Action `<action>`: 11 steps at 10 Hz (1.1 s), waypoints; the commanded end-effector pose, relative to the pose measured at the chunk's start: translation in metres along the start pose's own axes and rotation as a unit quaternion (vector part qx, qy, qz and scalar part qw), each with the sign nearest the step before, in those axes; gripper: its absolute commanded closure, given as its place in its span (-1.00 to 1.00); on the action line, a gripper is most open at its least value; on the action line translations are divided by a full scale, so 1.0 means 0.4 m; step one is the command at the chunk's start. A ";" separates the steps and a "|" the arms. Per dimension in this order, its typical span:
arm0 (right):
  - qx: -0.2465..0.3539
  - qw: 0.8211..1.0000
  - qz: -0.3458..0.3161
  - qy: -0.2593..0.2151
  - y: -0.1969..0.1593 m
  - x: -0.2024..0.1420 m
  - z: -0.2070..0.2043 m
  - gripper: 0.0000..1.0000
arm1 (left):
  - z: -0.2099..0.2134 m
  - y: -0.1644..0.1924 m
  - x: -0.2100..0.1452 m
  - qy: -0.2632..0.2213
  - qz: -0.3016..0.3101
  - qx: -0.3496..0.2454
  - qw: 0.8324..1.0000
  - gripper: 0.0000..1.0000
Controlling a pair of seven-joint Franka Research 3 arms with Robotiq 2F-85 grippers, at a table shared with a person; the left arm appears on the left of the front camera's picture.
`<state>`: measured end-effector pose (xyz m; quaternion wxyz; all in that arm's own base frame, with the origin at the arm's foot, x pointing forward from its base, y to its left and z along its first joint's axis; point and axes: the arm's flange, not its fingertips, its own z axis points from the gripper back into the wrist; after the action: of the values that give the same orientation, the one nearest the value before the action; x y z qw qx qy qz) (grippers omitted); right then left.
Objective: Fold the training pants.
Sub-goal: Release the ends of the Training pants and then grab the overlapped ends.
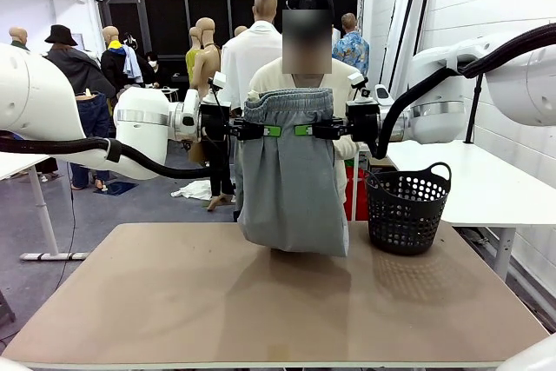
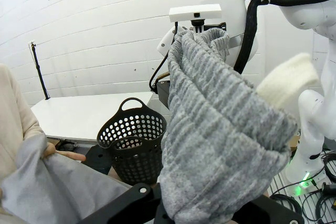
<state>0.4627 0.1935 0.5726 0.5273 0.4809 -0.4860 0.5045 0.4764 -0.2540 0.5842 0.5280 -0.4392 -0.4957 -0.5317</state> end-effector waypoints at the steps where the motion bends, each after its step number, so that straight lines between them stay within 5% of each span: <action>1: 0.005 1.000 0.001 -0.007 0.003 0.009 0.001 1.00 | 0.001 -0.013 0.002 -0.012 -0.005 0.001 1.000 1.00; 11: 0.005 1.000 0.001 -0.007 0.003 0.009 0.001 1.00 | 0.001 -0.013 0.002 -0.012 -0.005 0.001 1.000 1.00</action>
<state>0.4627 0.1935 0.5726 0.5272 0.4809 -0.4860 0.5045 0.4763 -0.2540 0.5841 0.5280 -0.4392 -0.4956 -0.5317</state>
